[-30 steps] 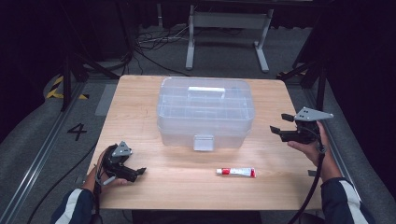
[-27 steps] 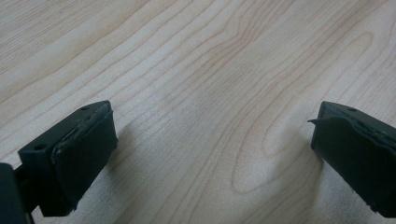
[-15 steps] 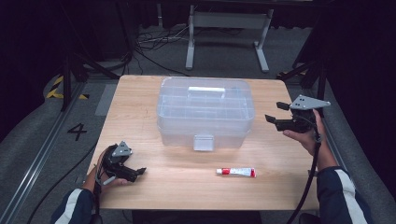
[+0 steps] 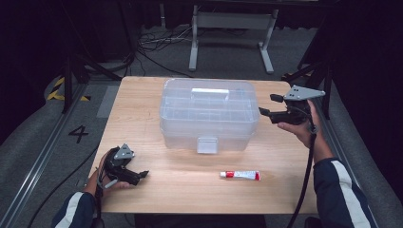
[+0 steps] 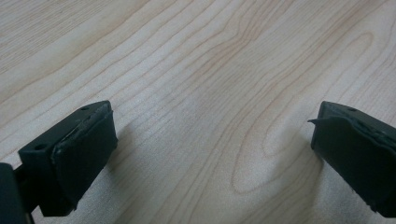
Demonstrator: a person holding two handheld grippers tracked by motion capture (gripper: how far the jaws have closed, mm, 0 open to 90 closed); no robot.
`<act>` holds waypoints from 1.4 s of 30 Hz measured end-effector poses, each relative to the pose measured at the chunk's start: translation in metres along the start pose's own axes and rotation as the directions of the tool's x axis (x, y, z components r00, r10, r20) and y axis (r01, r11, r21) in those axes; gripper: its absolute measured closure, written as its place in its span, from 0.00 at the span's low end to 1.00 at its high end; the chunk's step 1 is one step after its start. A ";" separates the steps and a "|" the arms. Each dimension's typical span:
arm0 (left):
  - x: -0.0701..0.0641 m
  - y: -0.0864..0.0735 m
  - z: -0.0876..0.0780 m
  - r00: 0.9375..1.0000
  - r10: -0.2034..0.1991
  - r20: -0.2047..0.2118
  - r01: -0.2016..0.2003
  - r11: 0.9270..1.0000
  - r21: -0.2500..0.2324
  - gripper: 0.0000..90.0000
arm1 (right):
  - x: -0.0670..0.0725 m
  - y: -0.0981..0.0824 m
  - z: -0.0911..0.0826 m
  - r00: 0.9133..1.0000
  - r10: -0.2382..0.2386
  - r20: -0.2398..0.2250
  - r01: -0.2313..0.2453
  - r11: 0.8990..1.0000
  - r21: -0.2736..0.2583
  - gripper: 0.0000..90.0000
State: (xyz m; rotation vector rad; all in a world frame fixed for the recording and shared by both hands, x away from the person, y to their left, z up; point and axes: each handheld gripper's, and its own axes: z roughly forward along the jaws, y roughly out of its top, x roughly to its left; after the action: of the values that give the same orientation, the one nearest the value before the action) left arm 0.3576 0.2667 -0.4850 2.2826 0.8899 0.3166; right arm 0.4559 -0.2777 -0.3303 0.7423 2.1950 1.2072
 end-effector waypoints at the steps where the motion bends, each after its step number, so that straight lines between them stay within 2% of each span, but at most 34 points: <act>1: 0.000 0.000 0.000 1.000 0.000 0.000 0.000 1.000 0.000 0.00 | 0.001 0.003 0.002 1.000 -0.006 0.006 0.006 1.000 0.000 0.39; 3: 0.000 0.000 0.000 1.000 0.001 0.000 -0.001 1.000 0.000 0.00 | 0.002 0.009 0.006 1.000 -0.007 -0.014 0.007 1.000 -0.012 0.38; 5: 0.000 0.000 0.000 1.000 0.000 0.000 0.000 1.000 0.000 0.00 | 0.003 0.014 0.008 1.000 -0.028 0.012 0.028 1.000 0.002 0.38; 11: 0.000 0.000 0.000 1.000 0.000 0.000 0.000 1.000 0.000 0.00 | 0.003 0.023 0.009 1.000 -0.026 -0.013 0.026 1.000 -0.017 0.38; 16: 0.000 0.000 0.000 1.000 0.000 0.000 0.000 1.000 0.000 0.00 | 0.009 0.030 0.017 0.998 -0.045 -0.037 0.045 0.999 -0.009 0.38; 23: 0.000 0.000 0.000 1.000 -0.001 -0.001 0.001 1.000 0.000 0.00 | 0.014 0.040 0.026 0.995 -0.080 -0.065 0.081 0.997 0.014 0.44; 24: 0.000 0.000 0.000 1.000 0.000 -0.001 0.000 1.000 0.000 0.00 | 0.016 0.043 0.028 0.992 -0.091 -0.089 0.092 0.996 0.010 0.48; 27: 0.000 0.000 0.000 1.000 -0.001 -0.001 0.001 1.000 0.000 0.00 | 0.019 0.049 0.034 0.988 -0.109 -0.113 0.113 0.993 0.029 0.51; 31: 0.000 0.000 0.000 1.000 -0.001 -0.001 0.001 1.000 0.000 0.00 | 0.027 0.056 0.042 0.981 -0.138 -0.139 0.144 0.989 0.028 0.55; 37: 0.000 0.000 0.000 1.000 -0.002 -0.001 0.002 1.000 0.000 0.00 | 0.032 0.064 0.049 0.973 -0.155 -0.172 0.164 0.986 0.036 0.61; 38: 0.000 0.000 0.000 1.000 -0.001 -0.001 0.001 1.000 0.000 0.00 | 0.035 0.068 0.052 0.969 -0.167 -0.183 0.178 0.983 0.049 0.61; 42: 0.000 0.000 0.000 1.000 -0.002 0.001 0.002 1.000 0.002 0.00 | 0.037 0.073 0.056 0.969 -0.167 -0.183 0.180 0.982 0.057 0.61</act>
State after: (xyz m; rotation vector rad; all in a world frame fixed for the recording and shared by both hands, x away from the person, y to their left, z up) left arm 0.3577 0.2665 -0.4848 2.2833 0.8919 0.3135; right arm 0.4825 -0.1868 -0.2997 0.4742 2.4047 1.1473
